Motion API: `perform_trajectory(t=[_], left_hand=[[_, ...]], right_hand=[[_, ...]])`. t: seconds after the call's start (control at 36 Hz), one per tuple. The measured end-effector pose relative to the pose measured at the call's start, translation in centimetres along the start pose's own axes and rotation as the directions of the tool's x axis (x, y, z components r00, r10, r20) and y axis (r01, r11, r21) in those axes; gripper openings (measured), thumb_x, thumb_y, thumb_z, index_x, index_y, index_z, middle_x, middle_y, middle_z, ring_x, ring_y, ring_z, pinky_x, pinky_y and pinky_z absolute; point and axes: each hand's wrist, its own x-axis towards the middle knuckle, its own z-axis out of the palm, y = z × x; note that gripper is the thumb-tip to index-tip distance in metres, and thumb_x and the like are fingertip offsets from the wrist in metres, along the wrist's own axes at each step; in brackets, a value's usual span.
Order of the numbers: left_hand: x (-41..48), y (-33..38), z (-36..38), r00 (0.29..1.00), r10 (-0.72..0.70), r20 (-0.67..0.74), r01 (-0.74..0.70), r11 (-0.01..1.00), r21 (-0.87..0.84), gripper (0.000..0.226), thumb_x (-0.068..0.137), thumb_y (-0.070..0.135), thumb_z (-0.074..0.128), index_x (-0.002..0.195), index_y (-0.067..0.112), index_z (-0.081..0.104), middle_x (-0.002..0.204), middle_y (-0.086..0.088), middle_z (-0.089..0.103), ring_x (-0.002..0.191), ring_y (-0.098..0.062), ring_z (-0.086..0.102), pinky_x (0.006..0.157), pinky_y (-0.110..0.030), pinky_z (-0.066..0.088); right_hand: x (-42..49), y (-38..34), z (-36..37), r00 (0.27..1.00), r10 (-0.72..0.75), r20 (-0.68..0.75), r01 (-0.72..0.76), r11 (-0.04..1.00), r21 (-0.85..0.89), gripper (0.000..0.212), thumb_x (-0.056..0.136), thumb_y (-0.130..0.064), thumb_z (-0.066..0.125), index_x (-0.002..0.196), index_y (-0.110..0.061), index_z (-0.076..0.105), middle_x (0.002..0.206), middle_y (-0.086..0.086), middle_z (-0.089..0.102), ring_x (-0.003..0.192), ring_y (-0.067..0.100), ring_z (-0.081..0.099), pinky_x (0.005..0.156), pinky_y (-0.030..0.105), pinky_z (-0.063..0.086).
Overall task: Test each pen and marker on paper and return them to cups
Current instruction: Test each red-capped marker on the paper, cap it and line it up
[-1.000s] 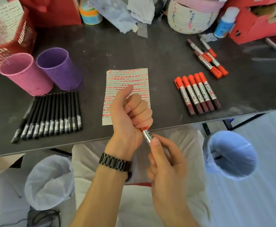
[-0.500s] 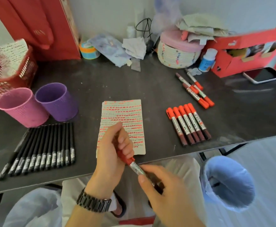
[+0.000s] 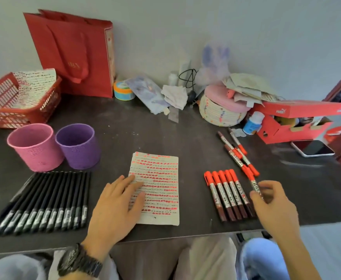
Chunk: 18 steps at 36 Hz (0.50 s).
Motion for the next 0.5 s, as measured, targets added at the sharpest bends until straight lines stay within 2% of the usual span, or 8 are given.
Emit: perform_trajectory(t=[0.11, 0.28, 0.39, 0.5], left_hand=[[0.1, 0.1, -0.1, 1.000, -0.007, 0.005, 0.007, 1.000, 0.009, 0.059, 0.101, 0.062, 0.021, 0.139, 0.037, 0.057, 0.155, 0.013, 0.042, 0.150, -0.013, 0.028, 0.125, -0.038, 0.016], [0.0, -0.2, -0.1, 1.000, -0.006, 0.025, 0.006, 1.000, 0.007, 0.046, 0.101, 0.052, 0.035, 0.141, 0.039, 0.054, 0.157, 0.016, 0.038, 0.151, -0.009, 0.024, 0.125, -0.034, 0.011], [0.0, -0.2, -0.1, 1.000, -0.007, 0.010, 0.007, 1.000, -0.002, 0.044, 0.102, 0.050, 0.039, 0.140, 0.038, 0.056, 0.157, 0.015, 0.039, 0.150, -0.010, 0.026, 0.126, -0.036, 0.014], [0.0, -0.3, 0.0, 1.000, -0.010, -0.001, 0.010, 1.000, -0.003, 0.044, 0.102, 0.051, 0.038, 0.141, 0.039, 0.055, 0.157, 0.015, 0.039, 0.150, -0.009, 0.025, 0.126, -0.036, 0.014]], right_hand=[[1.7, 0.1, 0.5, 0.998, -0.009, 0.058, 0.014, 0.996, -0.091, 0.020, 0.090, -0.029, 0.067, 0.102, -0.039, 0.053, 0.088, -0.012, 0.067, 0.078, 0.021, 0.057, 0.074, 0.035, 0.037], [2.2, -0.1, 0.9, 0.993, -0.037, 0.111, 0.051, 0.990, -0.132, 0.013, 0.093, -0.035, 0.064, 0.100, -0.043, 0.055, 0.092, -0.021, 0.067, 0.074, 0.000, 0.059, 0.063, 0.028, 0.038], [2.2, -0.1, 0.9, 0.993, -0.047, 0.111, 0.063, 0.986, -0.151, 0.011, 0.093, -0.032, 0.065, 0.096, -0.041, 0.060, 0.090, -0.019, 0.070, 0.078, 0.007, 0.060, 0.071, 0.032, 0.040], [2.1, 0.3, 0.9, 0.991, -0.047, 0.127, 0.067, 0.985, -0.157, 0.012, 0.095, -0.030, 0.064, 0.100, -0.040, 0.061, 0.094, -0.013, 0.070, 0.082, 0.007, 0.060, 0.073, 0.032, 0.040]])
